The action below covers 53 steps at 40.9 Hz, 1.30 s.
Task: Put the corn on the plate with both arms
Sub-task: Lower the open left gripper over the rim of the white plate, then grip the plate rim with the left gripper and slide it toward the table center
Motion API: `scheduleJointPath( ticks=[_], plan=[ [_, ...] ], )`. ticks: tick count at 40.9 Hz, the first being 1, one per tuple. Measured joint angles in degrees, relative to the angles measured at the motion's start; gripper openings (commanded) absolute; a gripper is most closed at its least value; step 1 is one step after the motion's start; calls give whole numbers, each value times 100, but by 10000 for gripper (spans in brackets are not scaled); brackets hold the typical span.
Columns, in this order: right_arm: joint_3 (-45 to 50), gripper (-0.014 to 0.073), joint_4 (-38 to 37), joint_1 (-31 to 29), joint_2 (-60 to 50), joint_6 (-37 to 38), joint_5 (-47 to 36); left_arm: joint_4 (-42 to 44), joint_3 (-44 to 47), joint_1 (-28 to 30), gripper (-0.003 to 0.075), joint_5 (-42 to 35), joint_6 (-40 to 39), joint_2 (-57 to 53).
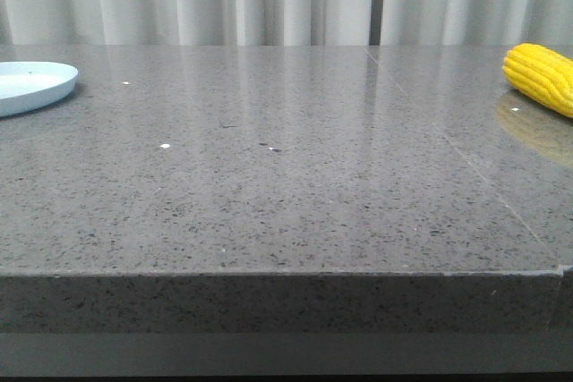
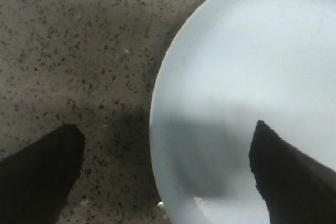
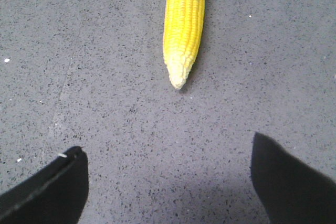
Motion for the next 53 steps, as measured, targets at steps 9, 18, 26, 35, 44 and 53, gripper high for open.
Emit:
scheduleJointPath(
  ticks=[9,18,26,35,44,53],
  plan=[
    [0,648,0,0,0,0,0,24,-200,-117,566,252,7,147],
    [0,648,0,0,0,0,0,68,-200,-139,270,467,12,173],
    [0,648,0,0,0,0,0,164,-200,-139,11,462,21,173],
    [0,648,0,0,0,0,0,197,-211,-139,-20,420,21,173],
    [0,648,0,0,0,0,0,-99,-221,-166,-20,465,21,36],
    [0,648,0,0,0,0,0,-166,-221,-444,-20,599,35,-343]
  ],
)
